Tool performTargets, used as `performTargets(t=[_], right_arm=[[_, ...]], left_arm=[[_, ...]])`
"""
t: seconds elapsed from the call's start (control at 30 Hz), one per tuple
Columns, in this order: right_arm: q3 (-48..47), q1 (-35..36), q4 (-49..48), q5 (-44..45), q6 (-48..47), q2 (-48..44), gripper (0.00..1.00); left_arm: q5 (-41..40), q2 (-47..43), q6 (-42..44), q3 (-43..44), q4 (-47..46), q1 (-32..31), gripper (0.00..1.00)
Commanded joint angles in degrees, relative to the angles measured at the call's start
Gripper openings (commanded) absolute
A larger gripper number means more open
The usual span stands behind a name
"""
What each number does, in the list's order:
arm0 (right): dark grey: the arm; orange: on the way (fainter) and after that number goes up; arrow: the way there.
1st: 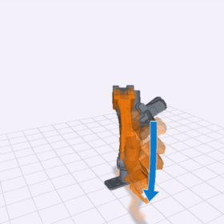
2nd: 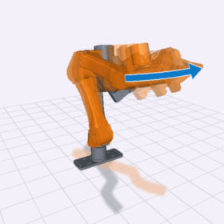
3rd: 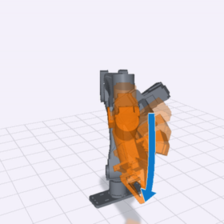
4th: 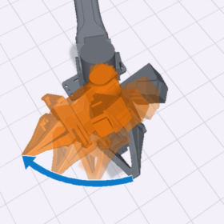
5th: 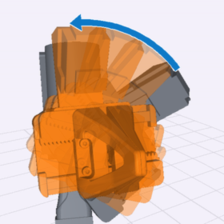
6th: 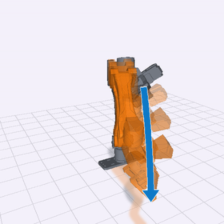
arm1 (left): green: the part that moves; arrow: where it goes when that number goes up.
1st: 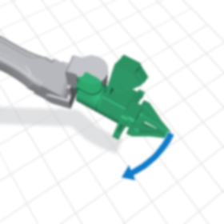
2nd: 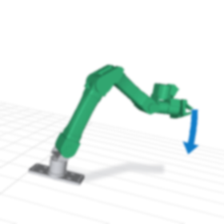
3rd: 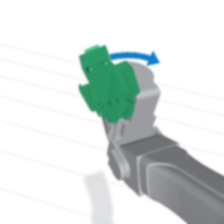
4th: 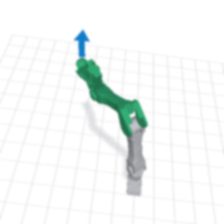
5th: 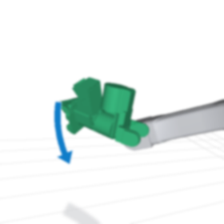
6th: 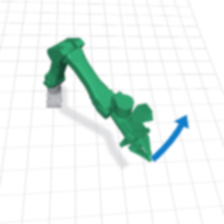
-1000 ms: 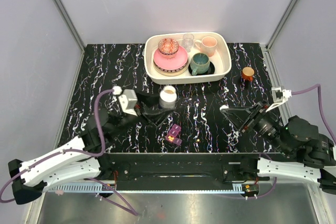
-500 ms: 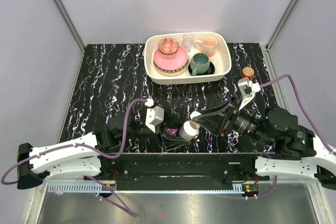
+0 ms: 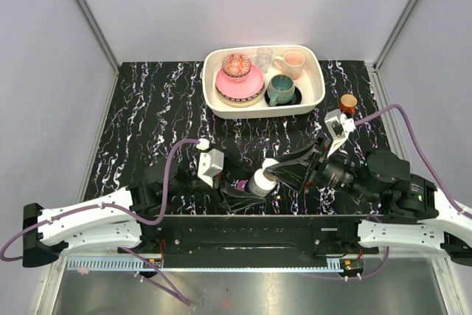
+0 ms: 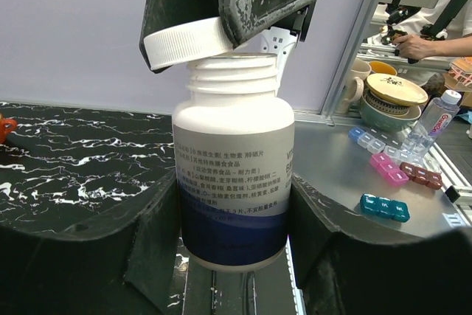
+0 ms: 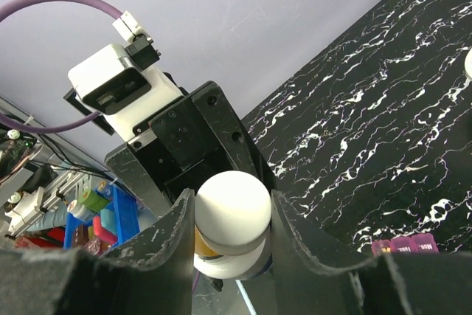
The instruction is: Sort the pills into containers
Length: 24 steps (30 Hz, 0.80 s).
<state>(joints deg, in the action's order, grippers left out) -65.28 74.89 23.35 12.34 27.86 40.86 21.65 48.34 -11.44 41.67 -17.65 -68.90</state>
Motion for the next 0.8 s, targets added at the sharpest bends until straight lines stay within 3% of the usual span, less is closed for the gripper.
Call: performTargets(t=[0.0, 0.77], right_arm=[[-1.17, 0.08, -1.47, -0.91, -1.4, -0.52, 0.0], [-0.12, 0.17, -1.73, -7.24, -1.92, 0.71, 0.0]], left_arm=[[-0.73, -1.23, 0.45, 2.36, -4.76, -0.27, 0.0], [-2.66, 1.14, -0.95, 3.77, -7.13, -0.27, 0.0]])
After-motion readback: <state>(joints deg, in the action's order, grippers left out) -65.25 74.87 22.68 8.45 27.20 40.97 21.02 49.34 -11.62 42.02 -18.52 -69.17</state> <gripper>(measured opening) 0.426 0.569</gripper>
